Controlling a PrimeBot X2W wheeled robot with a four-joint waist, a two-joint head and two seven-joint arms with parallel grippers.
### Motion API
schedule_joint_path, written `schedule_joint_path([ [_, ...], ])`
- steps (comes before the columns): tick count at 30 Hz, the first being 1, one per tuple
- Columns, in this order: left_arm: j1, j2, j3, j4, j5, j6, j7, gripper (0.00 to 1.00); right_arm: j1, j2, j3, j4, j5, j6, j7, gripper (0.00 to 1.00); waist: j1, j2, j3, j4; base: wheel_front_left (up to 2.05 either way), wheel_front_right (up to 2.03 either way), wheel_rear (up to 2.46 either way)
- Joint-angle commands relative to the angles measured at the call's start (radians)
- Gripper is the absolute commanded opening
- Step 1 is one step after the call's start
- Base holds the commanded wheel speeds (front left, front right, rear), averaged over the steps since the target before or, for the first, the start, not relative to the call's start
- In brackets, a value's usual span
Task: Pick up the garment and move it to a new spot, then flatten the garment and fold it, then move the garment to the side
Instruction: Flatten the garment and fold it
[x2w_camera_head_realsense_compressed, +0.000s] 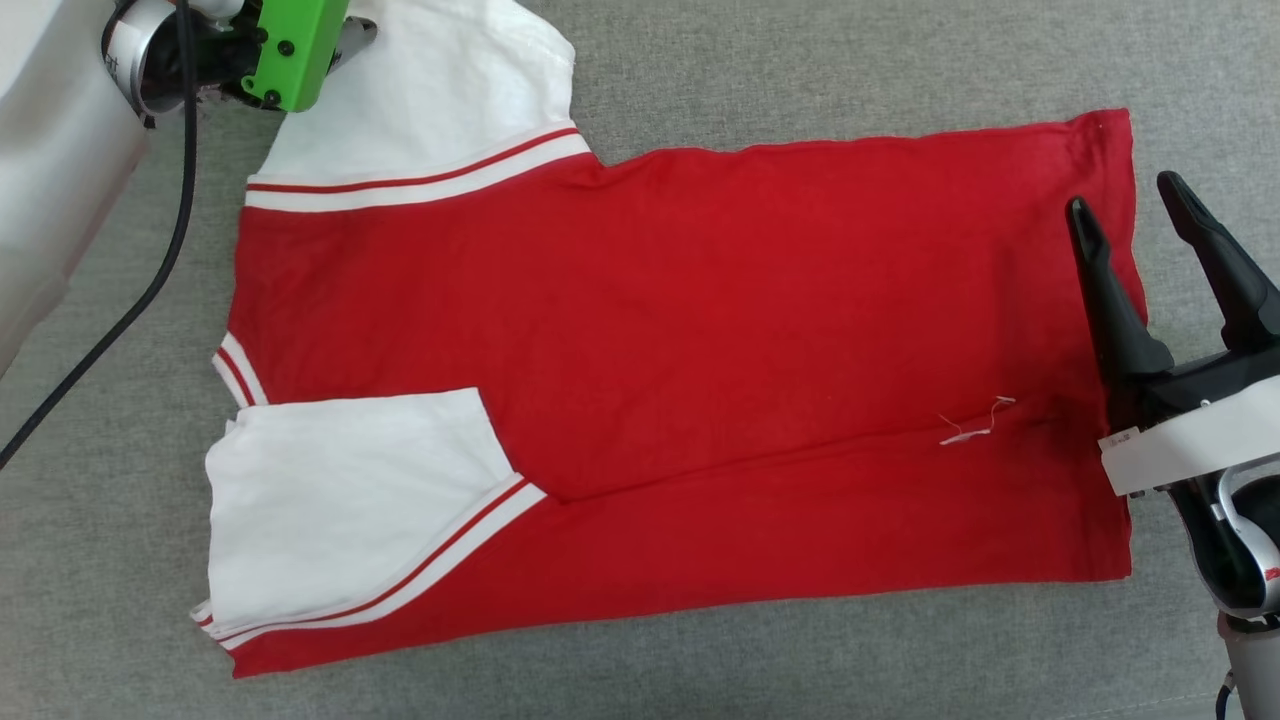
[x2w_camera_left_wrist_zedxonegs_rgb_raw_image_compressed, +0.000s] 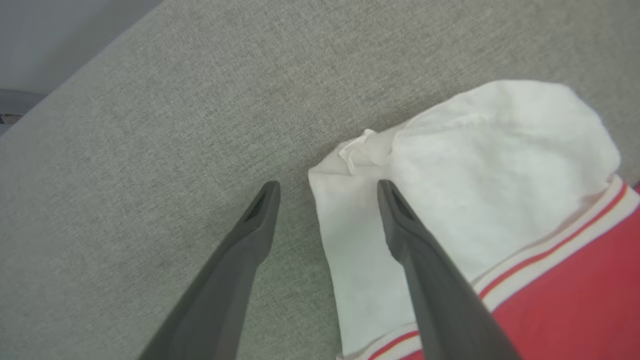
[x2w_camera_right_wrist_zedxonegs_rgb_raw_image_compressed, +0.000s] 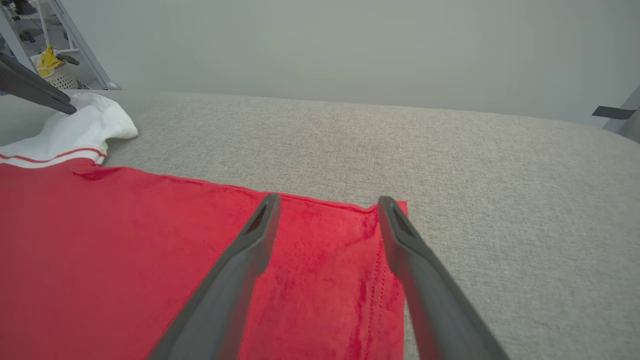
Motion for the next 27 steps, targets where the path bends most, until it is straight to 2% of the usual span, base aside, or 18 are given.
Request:
schedule_joint_path([
  [1,-0.010,-0.003,-0.008,0.006,-0.011,-0.003,0.001,1.00,-0.023,0.001,0.003,0.008,-0.001,-0.001,-0.012,1.00,-0.0003,-0.0001,0.042,-0.031,0.00,0.00,0.00],
  [7,0.029,0.001,-0.047,0.023,0.016,-0.003,0.037,1.00,-0.042,-0.003,0.013,0.038,0.007,-0.001,-0.027,1.00,-0.0003,-0.0001,0.052,-0.034,0.00,0.00,0.00],
  [8,0.037,0.001,-0.050,0.018,0.017,-0.003,0.038,0.37,-0.043,-0.004,0.012,0.042,0.009,-0.001,-0.029,1.00,-0.0003,-0.0001,0.052,-0.032,0.00,0.00,0.00],
  [9,0.047,0.000,-0.051,0.013,0.008,-0.003,0.037,0.00,-0.044,-0.006,0.010,0.047,0.011,-0.001,-0.031,1.00,-0.0003,-0.0001,0.049,-0.029,0.00,0.00,0.00],
  [14,0.062,0.012,-0.058,-0.032,0.009,-0.003,-0.021,0.00,-0.058,-0.027,-0.009,0.057,0.027,-0.001,-0.034,1.00,-0.0003,-0.0001,0.015,-0.009,0.00,0.00,0.00],
  [19,0.062,0.025,-0.059,-0.073,0.020,-0.003,-0.153,0.00,-0.110,-0.095,-0.039,0.067,0.042,-0.001,0.001,1.00,-0.0003,-0.0001,-0.050,0.021,0.00,0.00,0.00],
  [24,0.086,0.036,-0.061,-0.132,0.026,-0.003,-0.282,0.00,-0.188,-0.202,-0.021,0.087,0.096,-0.001,0.167,1.00,-0.0003,-0.0001,-0.103,0.059,0.00,0.00,0.00],
  [27,0.106,0.045,-0.062,-0.162,0.037,-0.003,-0.350,0.00,-0.241,-0.272,0.016,0.117,0.166,-0.001,0.328,1.00,-0.0003,-0.0001,-0.122,0.080,0.00,0.00,0.00],
])
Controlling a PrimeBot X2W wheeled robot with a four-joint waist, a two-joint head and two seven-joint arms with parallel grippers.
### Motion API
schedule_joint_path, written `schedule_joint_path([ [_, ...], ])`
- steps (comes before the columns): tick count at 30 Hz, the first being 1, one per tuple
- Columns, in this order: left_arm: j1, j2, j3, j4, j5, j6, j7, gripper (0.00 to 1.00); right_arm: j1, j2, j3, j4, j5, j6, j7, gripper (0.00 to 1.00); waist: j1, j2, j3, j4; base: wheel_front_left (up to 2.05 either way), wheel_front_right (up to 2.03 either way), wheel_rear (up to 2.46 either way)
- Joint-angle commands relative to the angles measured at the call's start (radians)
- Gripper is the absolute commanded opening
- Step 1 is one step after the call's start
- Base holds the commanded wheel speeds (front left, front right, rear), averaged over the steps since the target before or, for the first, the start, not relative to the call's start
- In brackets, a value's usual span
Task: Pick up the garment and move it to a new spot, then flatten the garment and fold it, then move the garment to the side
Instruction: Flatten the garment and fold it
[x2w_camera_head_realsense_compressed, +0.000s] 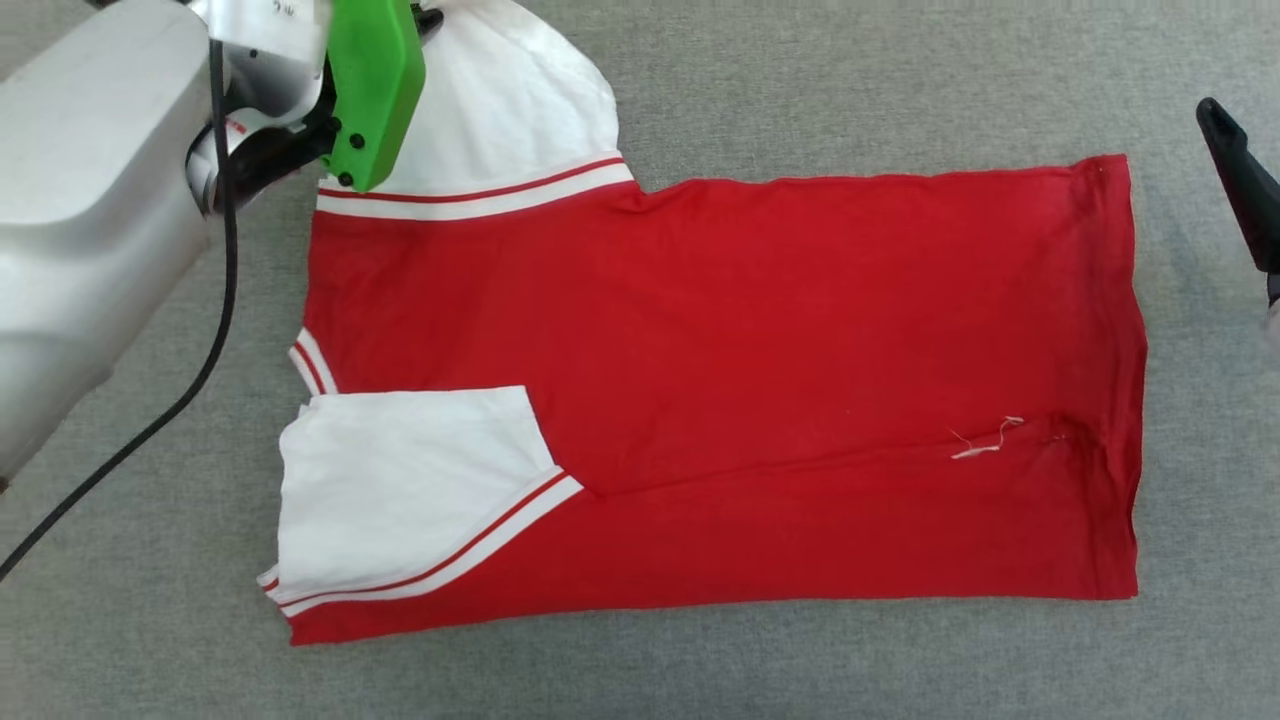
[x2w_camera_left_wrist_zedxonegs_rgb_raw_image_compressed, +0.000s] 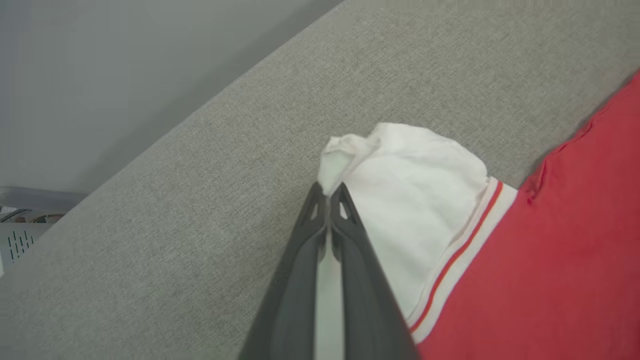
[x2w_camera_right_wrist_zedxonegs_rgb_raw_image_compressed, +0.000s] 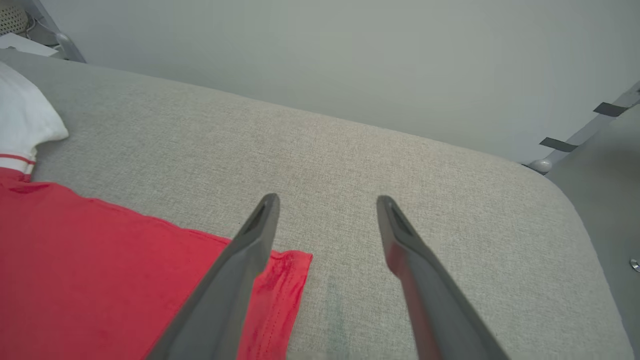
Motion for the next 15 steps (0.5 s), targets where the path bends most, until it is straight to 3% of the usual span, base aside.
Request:
schedule_joint_path([
  [1,0.023,0.011,0.000,-0.005,0.011,-0.003,-0.025,0.00,-0.030,-0.022,0.019,0.013,0.030,-0.001,0.056,1.00,0.0000,0.0000,-0.037,0.040,0.00,0.00,0.00],
  [8,0.062,0.015,0.004,-0.056,0.033,0.003,-0.135,0.00,-0.160,-0.138,0.141,0.125,0.185,-0.001,0.435,1.00,0.0000,0.0000,-0.043,0.084,0.00,0.00,0.00],
  [15,0.082,0.010,0.008,-0.117,0.049,0.030,-0.187,0.00,-0.268,-0.135,0.246,0.265,0.169,-0.001,0.566,1.00,0.0000,0.0000,-0.015,0.129,0.00,0.00,0.00],
])
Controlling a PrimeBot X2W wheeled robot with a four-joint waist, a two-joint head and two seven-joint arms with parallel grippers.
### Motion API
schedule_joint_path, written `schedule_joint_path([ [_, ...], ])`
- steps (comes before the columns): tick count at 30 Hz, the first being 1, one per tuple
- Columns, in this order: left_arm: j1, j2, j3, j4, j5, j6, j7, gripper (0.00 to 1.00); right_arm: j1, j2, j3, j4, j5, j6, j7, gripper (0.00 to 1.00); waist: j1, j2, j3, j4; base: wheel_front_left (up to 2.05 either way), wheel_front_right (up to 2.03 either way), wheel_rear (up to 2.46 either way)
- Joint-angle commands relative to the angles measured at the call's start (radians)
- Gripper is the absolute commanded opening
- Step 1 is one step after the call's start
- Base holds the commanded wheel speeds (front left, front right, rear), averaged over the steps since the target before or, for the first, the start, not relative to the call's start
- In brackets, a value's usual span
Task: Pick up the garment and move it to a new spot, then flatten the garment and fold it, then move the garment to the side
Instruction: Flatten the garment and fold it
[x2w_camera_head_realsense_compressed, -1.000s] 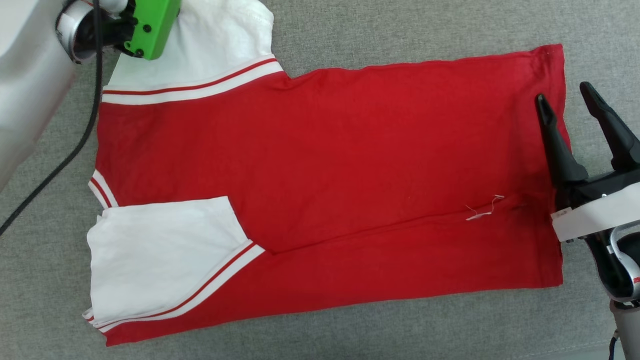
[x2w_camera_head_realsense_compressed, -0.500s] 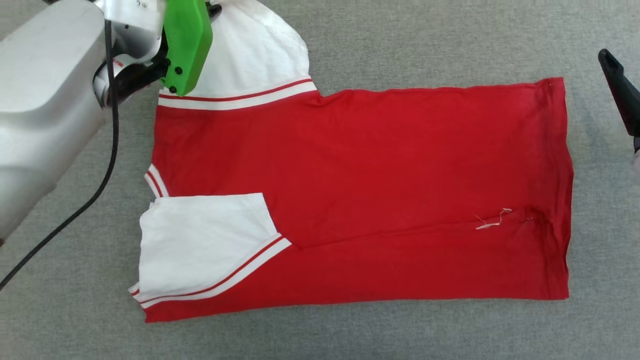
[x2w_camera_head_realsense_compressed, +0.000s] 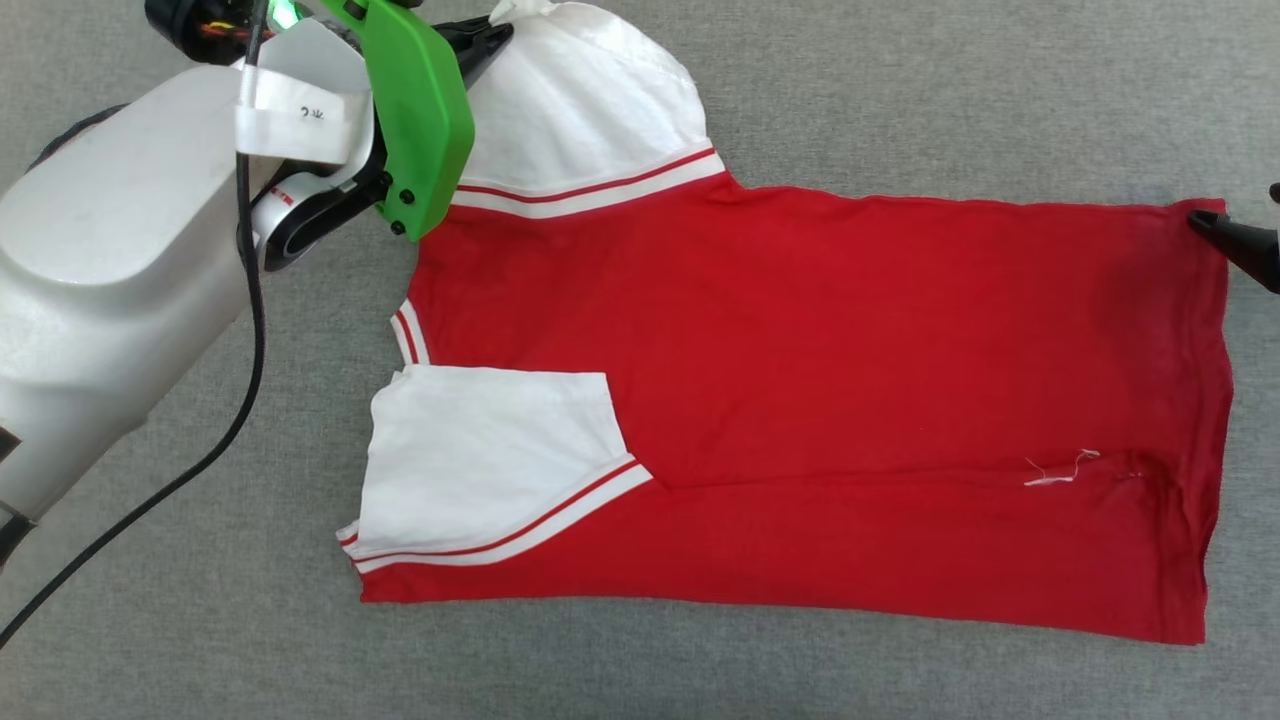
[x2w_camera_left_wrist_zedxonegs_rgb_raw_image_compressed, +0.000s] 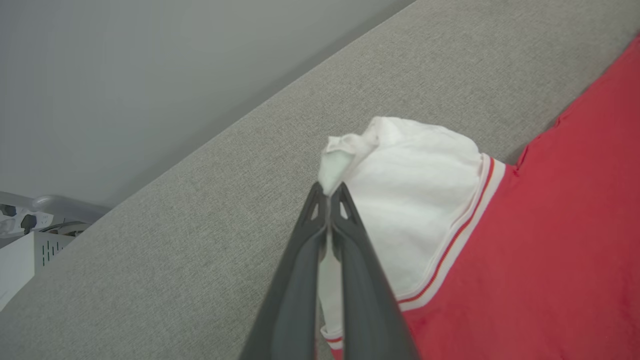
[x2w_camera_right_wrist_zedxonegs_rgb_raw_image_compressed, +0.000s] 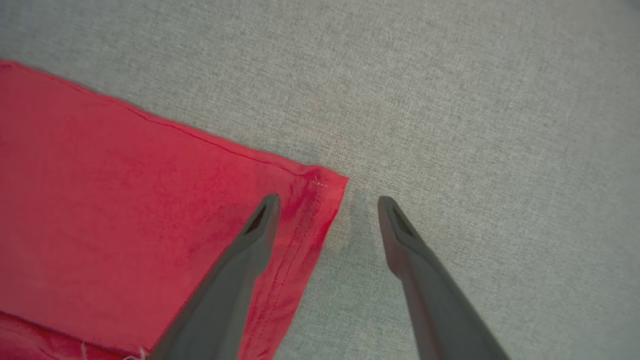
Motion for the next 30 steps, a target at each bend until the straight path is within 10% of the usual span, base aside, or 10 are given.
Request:
schedule_joint_path([
  [1,0.016,-0.001,0.006,-0.011,0.005,0.010,-0.012,0.00,-0.027,0.009,0.015,0.026,-0.010,-0.001,0.004,1.00,0.0000,0.0000,0.018,0.022,0.00,0.00,0.00],
  [12,0.034,0.001,0.013,-0.029,0.005,0.025,-0.049,0.00,-0.012,0.067,0.151,0.239,0.018,-0.001,-0.037,1.00,0.0000,0.0000,0.038,0.053,0.00,0.00,0.00],
  [13,0.036,0.002,0.013,-0.027,0.005,0.025,-0.050,0.00,-0.010,0.066,0.158,0.247,0.028,-0.001,-0.042,0.81,0.0000,0.0000,0.036,0.052,0.00,0.00,0.00],
  [14,0.040,0.004,0.013,-0.023,0.003,0.024,-0.051,0.00,-0.012,0.062,0.163,0.251,0.036,-0.001,-0.061,0.00,0.0000,0.0000,0.031,0.050,0.00,0.00,0.00],
  [30,0.210,0.091,0.008,-0.086,-0.009,0.062,-0.134,0.00,0.065,-0.032,0.237,0.169,0.080,-0.001,-0.502,0.00,0.0000,0.0000,-0.172,0.035,0.00,0.00,0.00],
])
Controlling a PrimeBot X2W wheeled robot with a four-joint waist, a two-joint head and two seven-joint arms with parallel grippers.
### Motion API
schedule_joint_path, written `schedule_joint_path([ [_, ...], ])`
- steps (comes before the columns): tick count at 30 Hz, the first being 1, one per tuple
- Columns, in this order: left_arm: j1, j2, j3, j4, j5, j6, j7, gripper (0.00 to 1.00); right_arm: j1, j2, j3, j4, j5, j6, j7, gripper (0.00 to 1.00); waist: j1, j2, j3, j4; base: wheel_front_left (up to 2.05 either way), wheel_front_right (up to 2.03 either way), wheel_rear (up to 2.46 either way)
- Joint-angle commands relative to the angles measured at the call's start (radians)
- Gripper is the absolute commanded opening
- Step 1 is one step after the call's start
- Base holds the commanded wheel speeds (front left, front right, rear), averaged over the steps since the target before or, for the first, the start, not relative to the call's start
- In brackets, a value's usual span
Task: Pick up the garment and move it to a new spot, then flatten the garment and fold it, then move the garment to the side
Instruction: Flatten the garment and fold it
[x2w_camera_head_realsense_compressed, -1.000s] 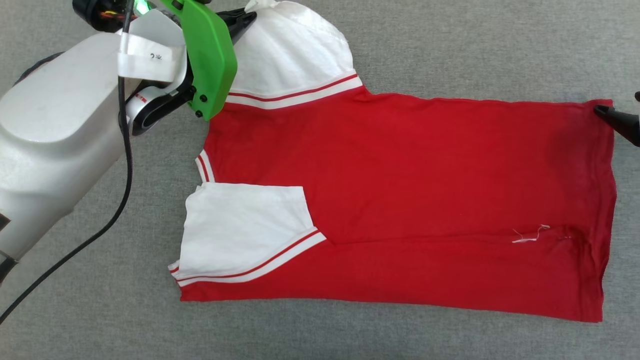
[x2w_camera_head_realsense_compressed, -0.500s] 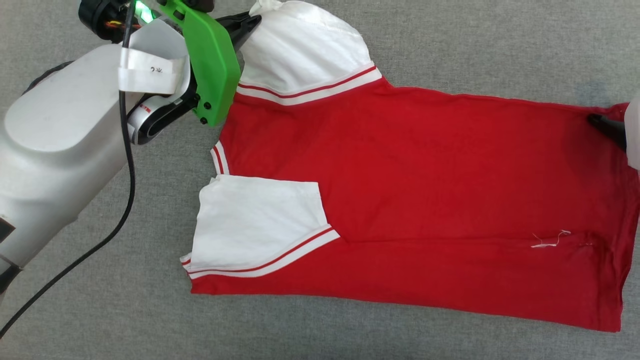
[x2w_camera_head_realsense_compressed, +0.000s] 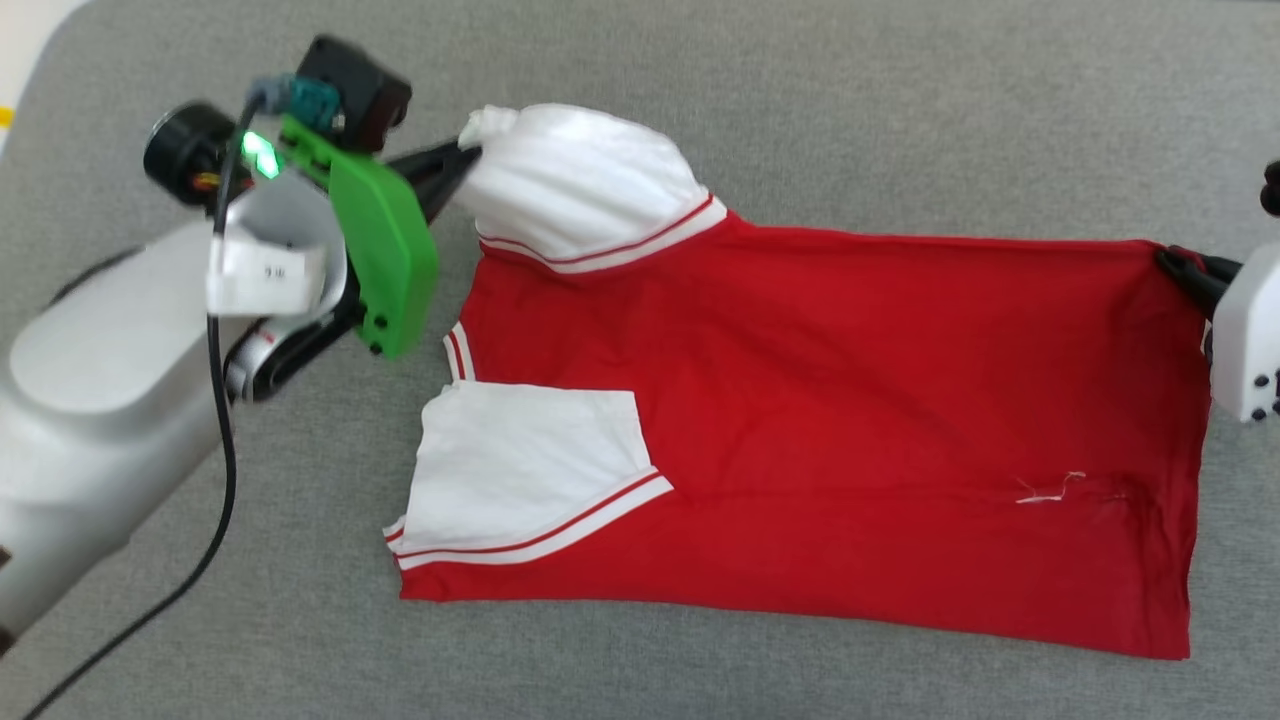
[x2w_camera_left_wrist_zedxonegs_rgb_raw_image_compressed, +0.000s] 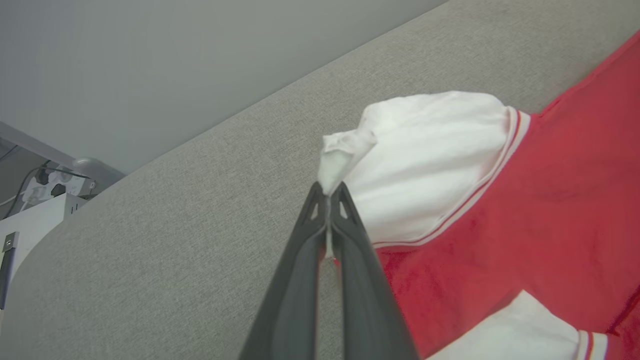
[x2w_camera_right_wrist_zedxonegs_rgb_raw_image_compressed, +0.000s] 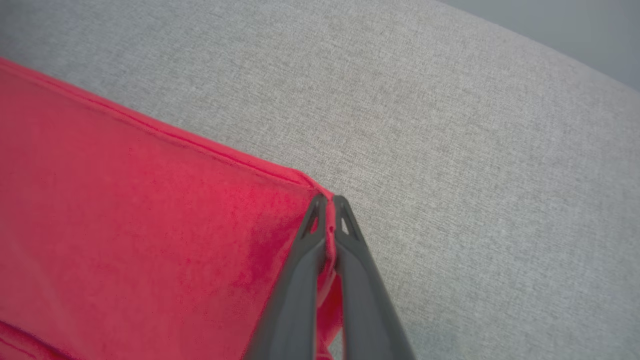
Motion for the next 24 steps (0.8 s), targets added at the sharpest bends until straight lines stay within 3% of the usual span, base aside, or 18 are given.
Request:
schedule_joint_path([
  [1,0.044,0.020,-0.003,-0.023,-0.008,0.016,-0.011,0.00,0.033,-0.017,0.005,-0.013,0.005,-0.001,-0.033,0.00,0.0000,0.0000,-0.070,-0.001,0.00,0.00,0.00],
  [8,0.218,0.087,-0.010,-0.175,-0.018,0.103,-0.037,0.00,0.194,-0.060,-0.009,-0.090,0.030,-0.001,-0.139,0.00,0.0000,0.0000,-0.131,0.008,0.00,0.00,0.00],
  [16,0.420,0.118,-0.014,-0.282,-0.058,0.194,-0.086,0.00,0.413,-0.049,-0.091,-0.170,0.023,-0.001,-0.203,0.00,0.0000,0.0000,-0.177,0.013,0.00,0.00,0.00],
  [24,0.554,0.107,-0.016,-0.269,-0.083,0.224,-0.118,0.00,0.613,0.010,-0.184,-0.220,0.006,-0.001,-0.203,0.00,0.0000,0.0000,-0.181,0.013,0.00,0.00,0.00],
])
